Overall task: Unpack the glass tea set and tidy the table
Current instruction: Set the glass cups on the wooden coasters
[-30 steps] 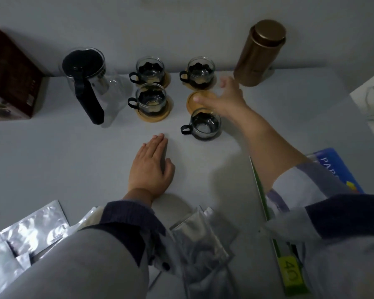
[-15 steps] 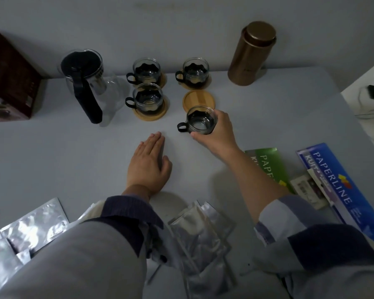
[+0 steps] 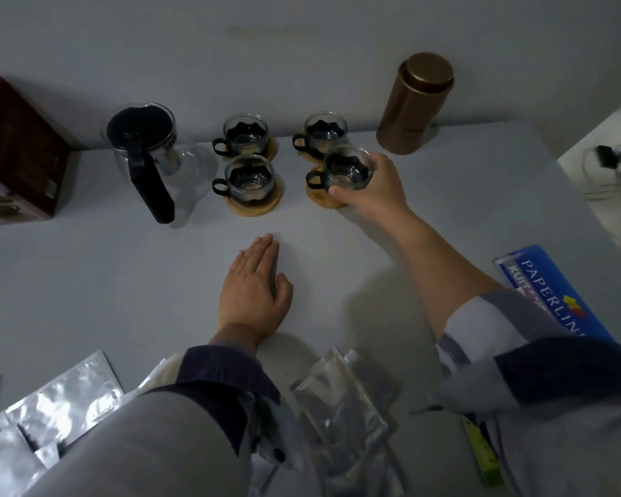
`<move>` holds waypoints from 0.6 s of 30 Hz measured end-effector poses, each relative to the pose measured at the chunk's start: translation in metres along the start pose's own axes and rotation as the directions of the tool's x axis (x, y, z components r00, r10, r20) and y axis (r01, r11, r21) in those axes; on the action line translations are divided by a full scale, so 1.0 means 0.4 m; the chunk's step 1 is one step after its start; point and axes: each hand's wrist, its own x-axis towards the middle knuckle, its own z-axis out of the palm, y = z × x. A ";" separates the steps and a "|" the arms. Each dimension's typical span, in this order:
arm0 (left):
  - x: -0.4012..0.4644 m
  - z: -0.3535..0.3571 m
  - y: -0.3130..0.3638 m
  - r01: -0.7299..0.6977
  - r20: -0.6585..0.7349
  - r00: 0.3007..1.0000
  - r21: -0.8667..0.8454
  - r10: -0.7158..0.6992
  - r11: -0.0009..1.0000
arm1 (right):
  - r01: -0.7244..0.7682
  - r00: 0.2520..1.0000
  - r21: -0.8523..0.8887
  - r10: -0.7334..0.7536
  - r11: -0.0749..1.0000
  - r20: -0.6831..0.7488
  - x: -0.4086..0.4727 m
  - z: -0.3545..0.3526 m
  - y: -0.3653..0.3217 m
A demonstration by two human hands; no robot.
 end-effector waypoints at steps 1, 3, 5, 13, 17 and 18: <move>-0.001 -0.001 0.000 0.001 0.002 1.000 0.002 -0.001 1.000 | -0.005 1.000 -0.008 0.005 1.000 0.004 0.014 0.001 -0.002; -0.001 -0.002 0.002 0.004 0.005 1.000 0.002 -0.004 1.000 | -0.012 1.000 -0.024 0.013 1.000 0.018 0.034 0.002 -0.001; 0.002 -0.002 0.003 0.005 0.001 1.000 0.002 -0.005 1.000 | -0.010 0.999 -0.022 0.011 1.000 0.034 0.052 0.006 0.005; 0.002 0.006 0.002 0.042 0.000 0.999 0.026 -0.042 0.999 | 0.031 0.993 -0.109 -0.019 0.994 0.115 0.071 0.025 0.031; -0.004 0.008 0.005 0.053 0.003 0.999 0.042 -0.053 0.998 | 0.031 0.989 -0.205 0.000 0.978 0.148 0.070 0.017 0.036; -0.006 -0.002 0.006 0.071 0.011 0.997 0.045 -0.071 0.996 | 0.026 0.985 -0.222 0.013 0.975 0.171 0.066 0.007 0.025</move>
